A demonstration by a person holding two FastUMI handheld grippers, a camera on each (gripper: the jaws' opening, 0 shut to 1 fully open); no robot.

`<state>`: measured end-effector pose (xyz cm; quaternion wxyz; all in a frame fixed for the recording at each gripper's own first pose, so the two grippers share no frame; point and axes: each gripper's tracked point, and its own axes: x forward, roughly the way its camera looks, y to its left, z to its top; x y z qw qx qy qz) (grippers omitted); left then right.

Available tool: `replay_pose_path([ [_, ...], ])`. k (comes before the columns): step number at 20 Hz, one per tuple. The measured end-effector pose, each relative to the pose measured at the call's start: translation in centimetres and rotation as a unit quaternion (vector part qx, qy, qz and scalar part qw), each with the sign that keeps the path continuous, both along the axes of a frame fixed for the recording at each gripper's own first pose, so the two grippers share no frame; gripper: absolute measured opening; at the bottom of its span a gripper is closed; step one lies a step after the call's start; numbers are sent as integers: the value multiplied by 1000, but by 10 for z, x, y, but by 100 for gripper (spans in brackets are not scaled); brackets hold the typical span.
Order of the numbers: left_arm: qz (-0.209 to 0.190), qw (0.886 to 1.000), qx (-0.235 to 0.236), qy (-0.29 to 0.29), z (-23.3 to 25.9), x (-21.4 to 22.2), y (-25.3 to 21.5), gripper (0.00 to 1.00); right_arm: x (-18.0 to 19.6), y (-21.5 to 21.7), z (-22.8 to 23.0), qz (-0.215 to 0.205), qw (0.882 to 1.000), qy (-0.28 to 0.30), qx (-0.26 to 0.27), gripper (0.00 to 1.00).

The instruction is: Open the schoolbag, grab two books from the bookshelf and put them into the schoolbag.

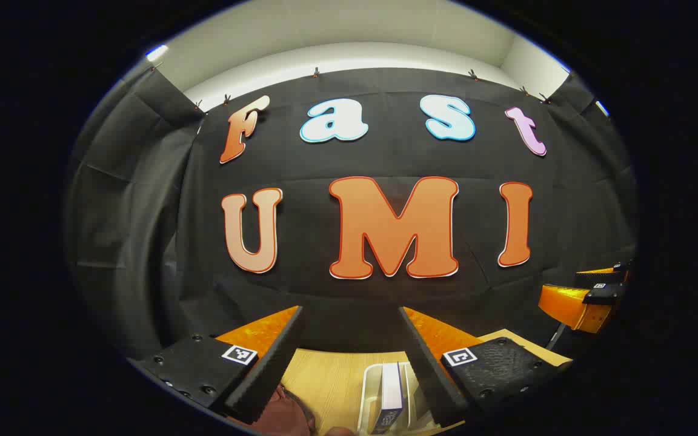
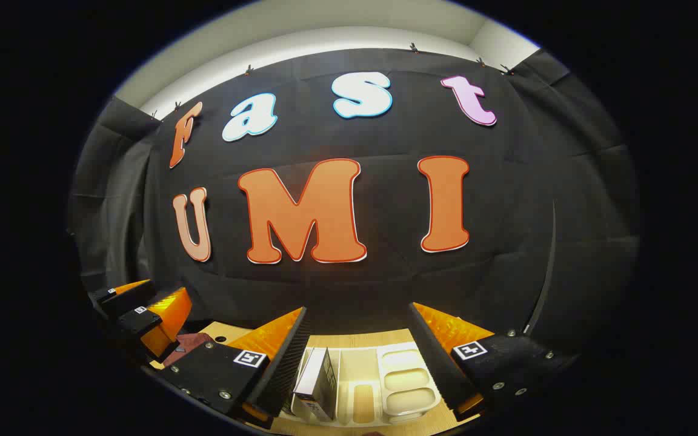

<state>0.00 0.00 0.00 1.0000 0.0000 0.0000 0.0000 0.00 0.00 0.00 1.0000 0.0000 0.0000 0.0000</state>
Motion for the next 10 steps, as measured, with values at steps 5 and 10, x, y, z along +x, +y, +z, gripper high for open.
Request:
replay_pose_path([
  [5, 4, 1000, 2, 0, 0, -2, 3, 95, 0, 0, 1, 0, 1000, 0, 0, 96],
  [10, 5, 1000, 2, 0, 0, -2, 4, 95, -1, 0, 1, 0, 1000, 1, 1, 96],
])
